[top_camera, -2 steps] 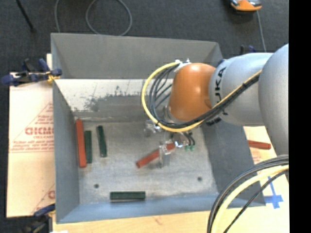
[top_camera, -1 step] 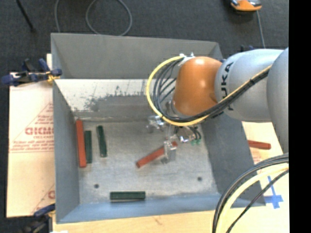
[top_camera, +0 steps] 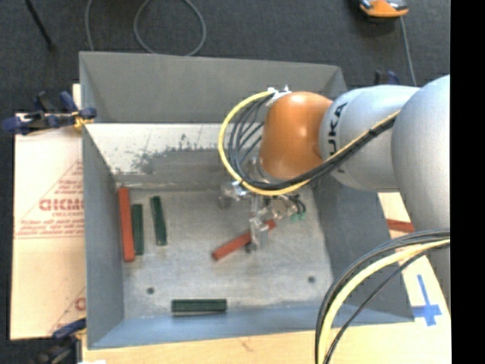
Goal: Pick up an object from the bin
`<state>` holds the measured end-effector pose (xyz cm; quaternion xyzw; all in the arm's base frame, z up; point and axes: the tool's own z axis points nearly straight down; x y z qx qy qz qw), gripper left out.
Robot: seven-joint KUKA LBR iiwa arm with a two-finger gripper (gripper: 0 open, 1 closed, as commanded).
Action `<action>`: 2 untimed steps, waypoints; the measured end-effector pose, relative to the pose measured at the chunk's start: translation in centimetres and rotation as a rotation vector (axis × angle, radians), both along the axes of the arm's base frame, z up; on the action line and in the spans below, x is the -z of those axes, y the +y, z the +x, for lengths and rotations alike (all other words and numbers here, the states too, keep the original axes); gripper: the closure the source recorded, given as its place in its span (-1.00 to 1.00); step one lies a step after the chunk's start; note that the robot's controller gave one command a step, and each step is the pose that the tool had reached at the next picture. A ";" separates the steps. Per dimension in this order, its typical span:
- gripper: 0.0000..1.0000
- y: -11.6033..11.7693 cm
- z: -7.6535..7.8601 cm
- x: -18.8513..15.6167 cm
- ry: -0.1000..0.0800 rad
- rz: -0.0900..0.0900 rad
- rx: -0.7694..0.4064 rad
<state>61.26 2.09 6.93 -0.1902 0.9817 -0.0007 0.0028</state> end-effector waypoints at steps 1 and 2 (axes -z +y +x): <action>-1.00 0.0 0.2 -0.1 -0.003 0.001 0.003; 1.00 0.0 0.2 -0.2 -0.005 0.001 0.004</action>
Offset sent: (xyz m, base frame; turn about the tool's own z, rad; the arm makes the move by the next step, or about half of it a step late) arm 0.0000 0.0000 0.0000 0.0000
